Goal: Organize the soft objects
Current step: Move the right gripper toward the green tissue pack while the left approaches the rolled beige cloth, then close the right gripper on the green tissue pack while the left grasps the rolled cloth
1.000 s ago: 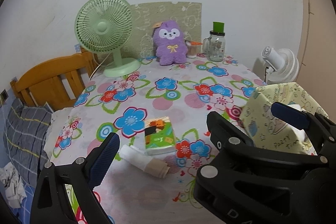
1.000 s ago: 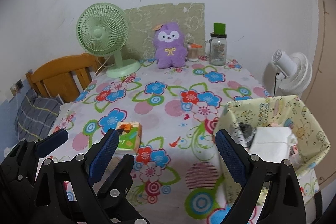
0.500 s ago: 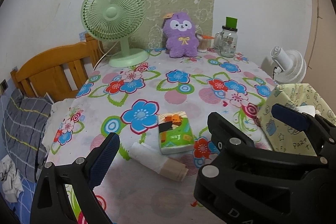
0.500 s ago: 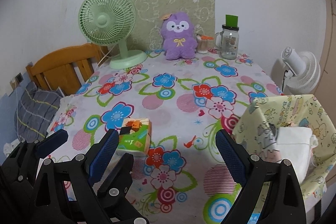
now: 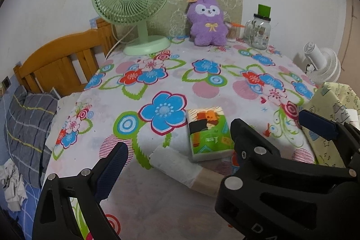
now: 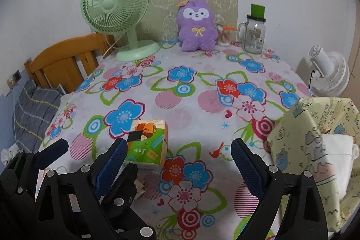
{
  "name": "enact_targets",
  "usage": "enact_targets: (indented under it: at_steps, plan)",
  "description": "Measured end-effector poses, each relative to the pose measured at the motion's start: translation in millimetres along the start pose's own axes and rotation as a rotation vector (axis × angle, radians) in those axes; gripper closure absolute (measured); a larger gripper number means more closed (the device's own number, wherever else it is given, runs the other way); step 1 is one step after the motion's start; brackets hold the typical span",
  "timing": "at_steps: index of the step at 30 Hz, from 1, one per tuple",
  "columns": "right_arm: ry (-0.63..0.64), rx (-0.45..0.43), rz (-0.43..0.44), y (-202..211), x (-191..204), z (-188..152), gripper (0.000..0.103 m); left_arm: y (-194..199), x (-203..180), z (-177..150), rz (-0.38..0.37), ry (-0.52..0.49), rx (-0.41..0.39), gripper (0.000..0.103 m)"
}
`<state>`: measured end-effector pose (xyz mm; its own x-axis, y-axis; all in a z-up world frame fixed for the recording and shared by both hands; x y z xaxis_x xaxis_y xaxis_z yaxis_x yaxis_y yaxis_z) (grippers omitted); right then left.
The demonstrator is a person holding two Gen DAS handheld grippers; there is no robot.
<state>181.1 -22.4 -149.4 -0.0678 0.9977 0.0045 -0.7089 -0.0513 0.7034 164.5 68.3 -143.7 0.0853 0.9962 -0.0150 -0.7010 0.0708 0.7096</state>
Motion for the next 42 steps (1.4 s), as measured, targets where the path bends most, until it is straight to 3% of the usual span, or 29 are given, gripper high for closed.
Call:
enact_targets:
  at_steps: [28,33,35,37,42]
  plan:
    - [0.089,0.118,0.052,-60.4,41.6,-8.3,0.008,-38.4,36.6,-18.0,0.009,0.094,0.101,0.005]
    - [0.099,0.156,0.055,-69.3,44.9,-12.5,0.024,-44.6,39.3,-21.3,0.010,0.099,0.126,0.006]
    - [0.095,0.170,0.061,-72.5,44.8,-14.3,0.038,-46.0,39.1,-22.2,0.007,0.099,0.131,0.006]
    - [0.104,0.176,0.061,-73.7,44.7,-15.1,0.046,-46.7,38.2,-22.2,0.005,0.096,0.132,0.006]
    - [0.099,0.158,0.051,-70.5,38.7,-14.3,0.050,-45.9,33.8,-20.6,0.003,0.084,0.127,0.006]
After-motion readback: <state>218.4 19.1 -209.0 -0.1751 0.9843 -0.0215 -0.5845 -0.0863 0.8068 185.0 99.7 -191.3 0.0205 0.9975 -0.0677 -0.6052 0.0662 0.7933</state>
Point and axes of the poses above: each gripper's, at about its wrist camera, not at the fingertips, and y roughly against the way its jaws point, x to its left, z to its top, the point moved 6 cm from there along -y, roughly the way its jaws point, and after that the axes turned 2 degrees about -z, right-handed, at the moved point
